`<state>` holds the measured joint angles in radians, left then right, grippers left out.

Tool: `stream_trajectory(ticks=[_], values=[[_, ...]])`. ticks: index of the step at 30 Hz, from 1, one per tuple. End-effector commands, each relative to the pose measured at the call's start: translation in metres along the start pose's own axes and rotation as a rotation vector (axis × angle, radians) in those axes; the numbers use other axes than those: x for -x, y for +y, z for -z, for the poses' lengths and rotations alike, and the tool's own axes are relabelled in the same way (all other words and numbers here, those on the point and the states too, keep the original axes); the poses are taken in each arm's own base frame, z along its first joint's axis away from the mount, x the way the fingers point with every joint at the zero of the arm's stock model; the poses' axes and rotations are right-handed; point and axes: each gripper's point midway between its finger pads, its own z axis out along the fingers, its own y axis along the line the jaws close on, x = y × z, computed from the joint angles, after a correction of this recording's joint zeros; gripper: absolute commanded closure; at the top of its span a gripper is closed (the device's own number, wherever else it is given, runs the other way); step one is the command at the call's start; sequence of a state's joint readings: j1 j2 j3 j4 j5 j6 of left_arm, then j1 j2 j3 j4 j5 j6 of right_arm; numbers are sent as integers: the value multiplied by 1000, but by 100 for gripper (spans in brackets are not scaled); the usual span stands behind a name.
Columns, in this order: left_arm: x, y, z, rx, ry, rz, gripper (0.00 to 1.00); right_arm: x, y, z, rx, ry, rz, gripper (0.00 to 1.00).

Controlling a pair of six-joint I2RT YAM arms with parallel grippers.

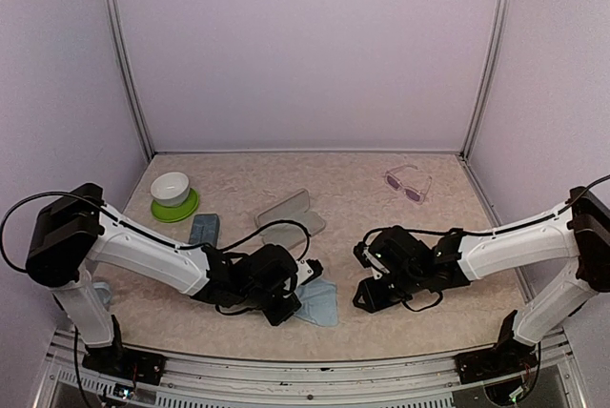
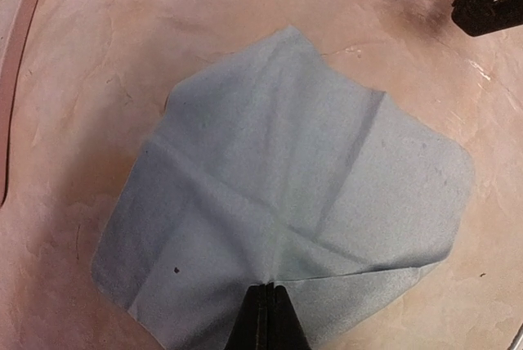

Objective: Organize the sunglasses
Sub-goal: Adjust the glasses cleaning cloth at the center of the board.

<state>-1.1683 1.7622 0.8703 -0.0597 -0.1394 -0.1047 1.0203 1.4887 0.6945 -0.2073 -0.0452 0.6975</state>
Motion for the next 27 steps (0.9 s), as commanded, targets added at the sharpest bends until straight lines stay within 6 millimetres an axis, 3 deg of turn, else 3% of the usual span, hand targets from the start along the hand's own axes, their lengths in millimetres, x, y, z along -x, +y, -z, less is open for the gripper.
stream_trajectory(ticks=[1,13,20,27], values=[[8,-3,7,-15,-37,8,100,3,6,-1,3,-11,4,71],[1,2,29,5,-86,52,94,3,11,-1,8,-19,3,71],[-12,0,28,-1,-65,66,88,3,16,-5,16,-11,10,71],[-18,-3,31,-6,-62,67,91,3,20,-9,21,-4,18,71]])
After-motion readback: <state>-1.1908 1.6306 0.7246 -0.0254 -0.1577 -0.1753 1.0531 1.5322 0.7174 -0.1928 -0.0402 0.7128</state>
